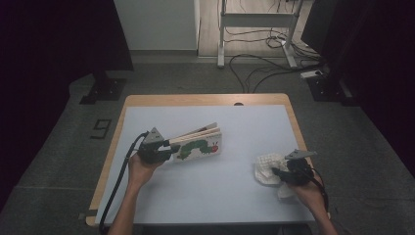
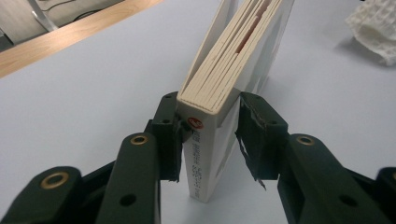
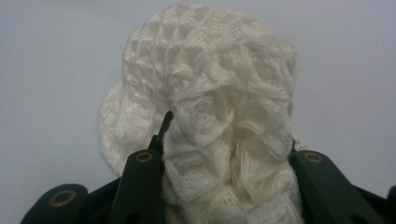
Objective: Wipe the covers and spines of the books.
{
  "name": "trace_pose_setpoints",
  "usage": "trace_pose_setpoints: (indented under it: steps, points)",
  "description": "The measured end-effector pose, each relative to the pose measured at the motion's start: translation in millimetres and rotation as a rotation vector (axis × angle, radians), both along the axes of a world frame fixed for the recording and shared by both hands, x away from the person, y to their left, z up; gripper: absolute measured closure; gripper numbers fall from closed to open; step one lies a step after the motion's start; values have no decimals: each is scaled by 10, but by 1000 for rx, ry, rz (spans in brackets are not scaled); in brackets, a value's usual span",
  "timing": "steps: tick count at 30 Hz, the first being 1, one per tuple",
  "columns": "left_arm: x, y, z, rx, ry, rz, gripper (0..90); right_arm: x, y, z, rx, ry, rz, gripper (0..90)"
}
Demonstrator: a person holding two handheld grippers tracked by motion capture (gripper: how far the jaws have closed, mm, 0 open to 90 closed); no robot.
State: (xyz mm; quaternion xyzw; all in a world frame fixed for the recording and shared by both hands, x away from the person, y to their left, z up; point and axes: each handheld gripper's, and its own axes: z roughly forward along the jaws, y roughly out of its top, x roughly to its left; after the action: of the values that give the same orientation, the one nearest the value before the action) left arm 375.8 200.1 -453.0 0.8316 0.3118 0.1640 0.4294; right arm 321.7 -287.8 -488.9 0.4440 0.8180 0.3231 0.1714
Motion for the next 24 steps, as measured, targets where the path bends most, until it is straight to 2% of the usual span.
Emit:
trace_pose_setpoints:
  steps: [8, 24]
  points:
    - [6, 4, 0, 0, 0, -5, 612, -3, 23, 214, 42, -30, 28, 598]
    - [15, 15, 1, -1, 6, -15, 617, 41, 237, 451, 96, -66, 101, 603]
